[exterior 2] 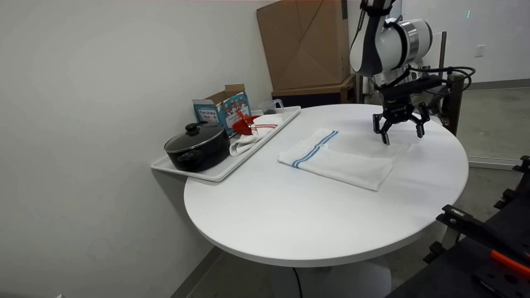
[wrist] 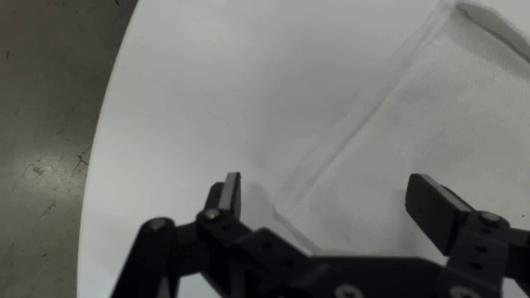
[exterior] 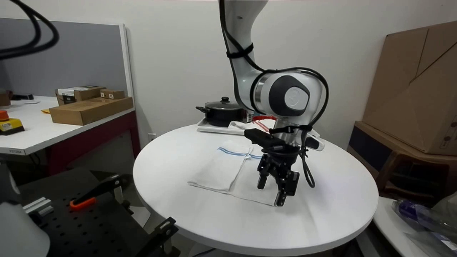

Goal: Fold the towel

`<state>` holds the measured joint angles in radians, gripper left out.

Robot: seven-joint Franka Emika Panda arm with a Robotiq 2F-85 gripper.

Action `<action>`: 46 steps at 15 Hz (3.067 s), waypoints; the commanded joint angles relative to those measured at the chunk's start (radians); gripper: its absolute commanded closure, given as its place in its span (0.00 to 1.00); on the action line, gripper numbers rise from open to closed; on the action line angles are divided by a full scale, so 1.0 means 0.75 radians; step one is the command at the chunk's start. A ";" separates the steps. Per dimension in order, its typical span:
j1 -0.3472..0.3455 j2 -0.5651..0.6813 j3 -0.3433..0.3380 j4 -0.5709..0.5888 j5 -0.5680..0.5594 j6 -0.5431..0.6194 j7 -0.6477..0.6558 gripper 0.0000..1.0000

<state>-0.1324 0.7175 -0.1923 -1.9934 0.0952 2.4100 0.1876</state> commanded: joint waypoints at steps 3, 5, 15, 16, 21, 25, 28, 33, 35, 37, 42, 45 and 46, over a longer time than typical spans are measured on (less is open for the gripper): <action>0.026 0.061 -0.060 0.073 -0.054 -0.049 0.105 0.00; 0.021 0.066 -0.064 0.074 -0.048 -0.045 0.112 0.27; 0.063 0.068 -0.059 0.090 -0.059 -0.037 0.131 0.91; 0.068 0.073 -0.057 0.094 -0.059 -0.040 0.138 0.93; 0.067 0.025 -0.036 0.078 -0.025 -0.063 0.165 0.93; 0.025 -0.064 0.011 0.053 0.092 -0.099 0.202 0.93; -0.016 -0.168 0.045 0.023 0.227 -0.133 0.211 0.94; 0.036 -0.347 0.060 -0.034 0.251 -0.133 0.239 0.94; 0.100 -0.395 0.075 -0.048 0.193 -0.132 0.268 0.94; 0.175 -0.417 0.102 -0.047 0.130 -0.141 0.308 0.93; 0.391 -0.388 0.205 -0.013 -0.079 -0.248 0.396 0.93; 0.499 -0.353 0.294 -0.043 -0.122 -0.299 0.391 0.94; 0.530 -0.345 0.322 -0.072 -0.130 -0.304 0.380 0.93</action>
<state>0.2105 0.4401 0.0066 -2.0160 0.0392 2.2114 0.4693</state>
